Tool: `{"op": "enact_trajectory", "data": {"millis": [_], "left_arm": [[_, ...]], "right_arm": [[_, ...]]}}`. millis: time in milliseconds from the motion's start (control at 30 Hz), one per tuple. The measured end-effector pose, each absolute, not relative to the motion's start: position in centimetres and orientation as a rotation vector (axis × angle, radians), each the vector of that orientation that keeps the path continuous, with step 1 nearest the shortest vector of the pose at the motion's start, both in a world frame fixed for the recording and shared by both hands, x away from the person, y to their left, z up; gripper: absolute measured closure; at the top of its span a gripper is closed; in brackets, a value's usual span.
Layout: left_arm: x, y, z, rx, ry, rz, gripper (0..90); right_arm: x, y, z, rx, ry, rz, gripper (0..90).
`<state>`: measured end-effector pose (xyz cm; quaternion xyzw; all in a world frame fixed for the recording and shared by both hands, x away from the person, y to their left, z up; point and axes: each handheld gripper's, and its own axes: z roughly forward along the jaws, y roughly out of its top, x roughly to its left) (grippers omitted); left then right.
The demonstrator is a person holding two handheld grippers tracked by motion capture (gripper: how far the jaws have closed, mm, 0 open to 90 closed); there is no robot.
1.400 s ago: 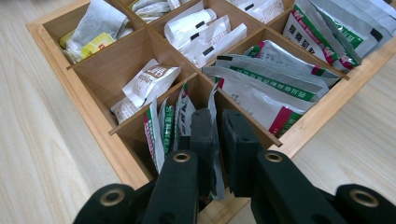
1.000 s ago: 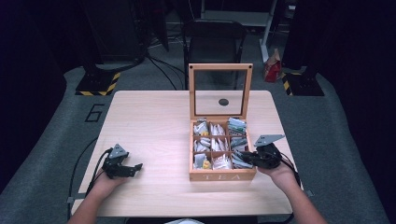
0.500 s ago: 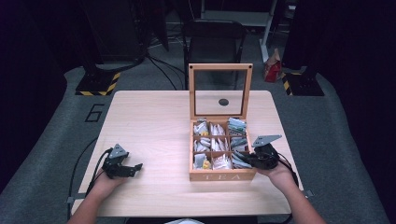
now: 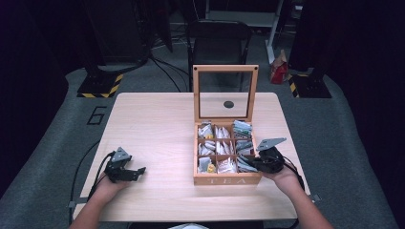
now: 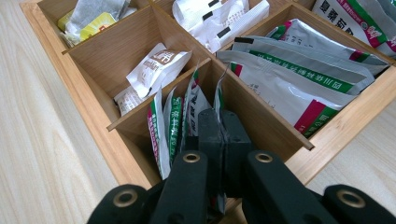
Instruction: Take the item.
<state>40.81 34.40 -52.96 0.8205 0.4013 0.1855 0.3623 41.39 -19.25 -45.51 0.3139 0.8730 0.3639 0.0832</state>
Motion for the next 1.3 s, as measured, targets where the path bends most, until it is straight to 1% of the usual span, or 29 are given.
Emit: {"op": "enact_trajectory", "data": {"millis": [500,1300], "left_arm": [[40.8,34.4,-53.0,2.112,1.034,0.478,14.9],[40.8,34.4,-53.0,2.112,1.034,0.478,14.9]], "right_arm": [[41.3,-19.0,-45.0,0.892,2.602,1.06,89.7],[40.7,-18.9,-41.3,0.868,2.58,1.132,89.6]]}}
